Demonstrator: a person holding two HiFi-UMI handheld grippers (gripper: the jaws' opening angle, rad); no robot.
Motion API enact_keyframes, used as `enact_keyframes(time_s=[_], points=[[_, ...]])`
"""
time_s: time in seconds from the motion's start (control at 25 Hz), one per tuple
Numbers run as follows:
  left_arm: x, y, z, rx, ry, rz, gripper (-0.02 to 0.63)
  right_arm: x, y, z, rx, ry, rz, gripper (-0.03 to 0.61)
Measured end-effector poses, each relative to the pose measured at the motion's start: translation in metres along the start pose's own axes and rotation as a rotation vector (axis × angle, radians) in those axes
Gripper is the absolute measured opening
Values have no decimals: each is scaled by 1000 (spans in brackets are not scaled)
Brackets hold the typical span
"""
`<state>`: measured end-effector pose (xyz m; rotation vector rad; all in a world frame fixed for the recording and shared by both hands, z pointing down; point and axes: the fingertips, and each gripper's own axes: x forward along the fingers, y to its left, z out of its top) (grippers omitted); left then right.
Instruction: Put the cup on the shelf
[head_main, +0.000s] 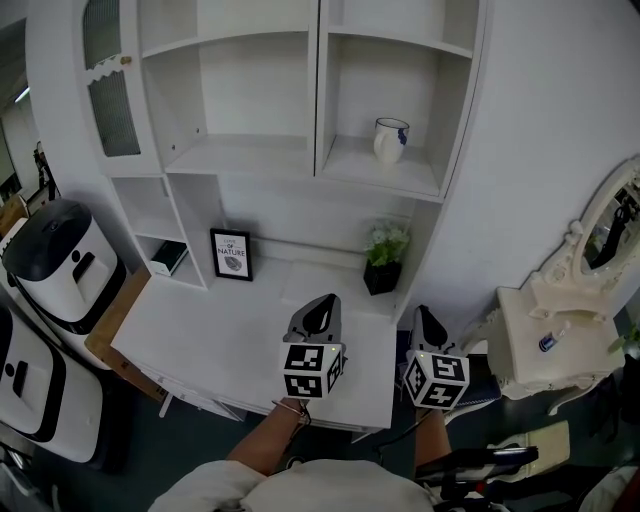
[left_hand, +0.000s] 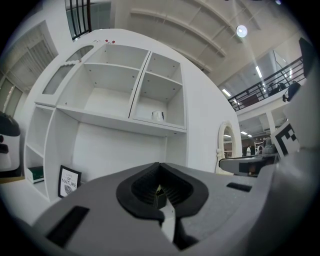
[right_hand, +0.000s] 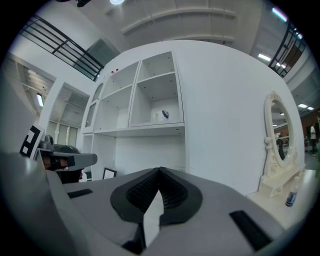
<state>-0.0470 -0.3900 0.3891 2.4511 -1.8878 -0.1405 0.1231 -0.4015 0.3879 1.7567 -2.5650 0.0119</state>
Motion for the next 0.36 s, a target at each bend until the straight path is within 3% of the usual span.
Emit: enact_keyframes(time_s=[0.36], points=[[0, -3, -2, -7, 6, -18, 8, -1, 1, -4, 7, 2, -2, 21]])
